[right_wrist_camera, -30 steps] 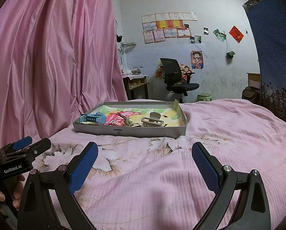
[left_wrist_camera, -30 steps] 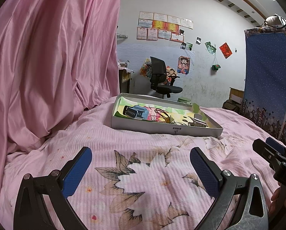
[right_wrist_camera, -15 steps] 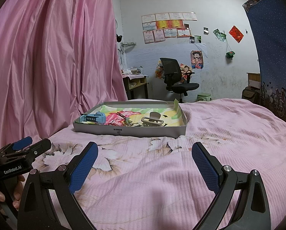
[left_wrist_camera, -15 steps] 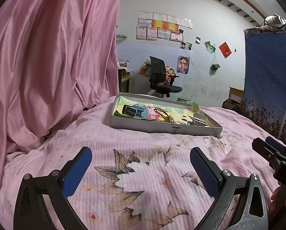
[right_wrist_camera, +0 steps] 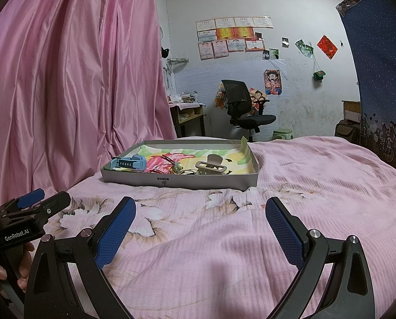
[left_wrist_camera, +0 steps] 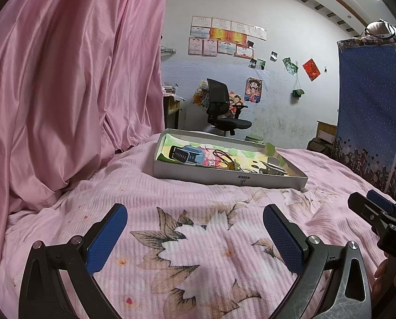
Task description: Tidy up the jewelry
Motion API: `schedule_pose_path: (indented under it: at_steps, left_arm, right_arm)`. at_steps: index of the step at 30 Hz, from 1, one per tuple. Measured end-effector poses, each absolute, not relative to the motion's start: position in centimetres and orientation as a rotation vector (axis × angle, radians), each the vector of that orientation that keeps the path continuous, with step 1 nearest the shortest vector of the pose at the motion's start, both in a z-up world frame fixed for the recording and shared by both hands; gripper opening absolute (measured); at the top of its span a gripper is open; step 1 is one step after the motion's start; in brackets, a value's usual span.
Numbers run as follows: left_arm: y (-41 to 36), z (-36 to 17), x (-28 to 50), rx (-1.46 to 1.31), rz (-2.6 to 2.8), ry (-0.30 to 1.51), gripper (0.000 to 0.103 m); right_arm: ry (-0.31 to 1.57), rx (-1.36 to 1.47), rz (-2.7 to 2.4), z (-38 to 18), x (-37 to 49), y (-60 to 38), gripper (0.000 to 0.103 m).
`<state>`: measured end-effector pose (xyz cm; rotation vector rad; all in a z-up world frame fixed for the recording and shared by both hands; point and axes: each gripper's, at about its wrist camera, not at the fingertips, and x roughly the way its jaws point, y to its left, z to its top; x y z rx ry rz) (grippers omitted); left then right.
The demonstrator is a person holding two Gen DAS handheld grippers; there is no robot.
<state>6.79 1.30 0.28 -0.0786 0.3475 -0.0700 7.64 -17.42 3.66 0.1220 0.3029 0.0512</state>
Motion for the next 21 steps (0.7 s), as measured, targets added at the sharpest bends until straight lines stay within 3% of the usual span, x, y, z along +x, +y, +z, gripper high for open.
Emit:
schedule_pose_path:
  at_steps: [21]
  left_arm:
    - [1.31,-0.01,6.64,-0.083,-0.064,0.352,0.103]
  right_arm:
    - [0.304,0.122,0.051,3.77,7.66,-17.41,0.096]
